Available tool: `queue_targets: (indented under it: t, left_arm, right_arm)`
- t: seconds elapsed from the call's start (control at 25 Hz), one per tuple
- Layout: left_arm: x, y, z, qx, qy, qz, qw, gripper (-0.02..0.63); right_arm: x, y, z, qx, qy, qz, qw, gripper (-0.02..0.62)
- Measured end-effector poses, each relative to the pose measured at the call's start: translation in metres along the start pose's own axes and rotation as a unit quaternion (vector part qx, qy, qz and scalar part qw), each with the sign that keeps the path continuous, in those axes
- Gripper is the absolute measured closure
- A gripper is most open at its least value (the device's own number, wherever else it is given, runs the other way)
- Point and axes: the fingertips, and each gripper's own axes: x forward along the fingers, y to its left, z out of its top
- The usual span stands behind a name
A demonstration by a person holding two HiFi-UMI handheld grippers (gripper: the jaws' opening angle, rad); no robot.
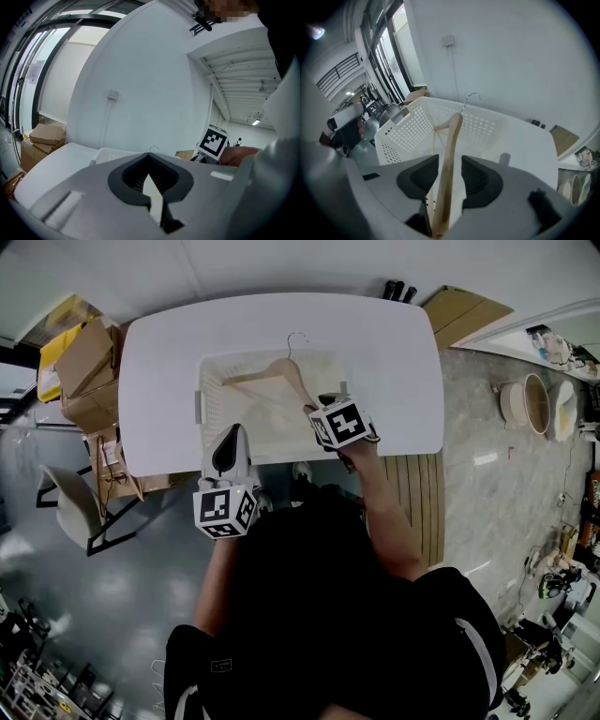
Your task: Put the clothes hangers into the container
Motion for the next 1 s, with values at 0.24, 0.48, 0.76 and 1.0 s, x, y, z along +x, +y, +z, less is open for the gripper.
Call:
queue_targets:
  t: [0.24, 0.48, 0.76, 1.0]
  left_arm:
    - [-0.006, -0.001, 0.002, 0.003, -0.004, -0.001, 1.0000, 0.603]
    - [-0.017, -0.003, 0.004, 0.006, -0.010, -0.006, 0.9999, 0.603]
    - [-0.030, -0.005, 0.005, 0.005, -0.023, -0.014, 0.9996, 0.603]
    - [-0.041, -0.011, 0.007, 0.007, -0.033, -0.024, 0.9992, 0.603]
  right_arm:
    - [-0.012, 0.002, 0.006, -0.007, -0.022, -0.006, 1.000, 0.433]
    - [-0.033, 0.007, 0.018, -0.011, -0.082, -0.017, 0.996, 0.434]
    - [-0.053, 0.017, 0.019, -0.006, -0.129, -0.033, 0.991, 0.437]
    - [-0.076, 0.029, 0.015, -0.003, -0.176, -0.050, 0.983, 0.519]
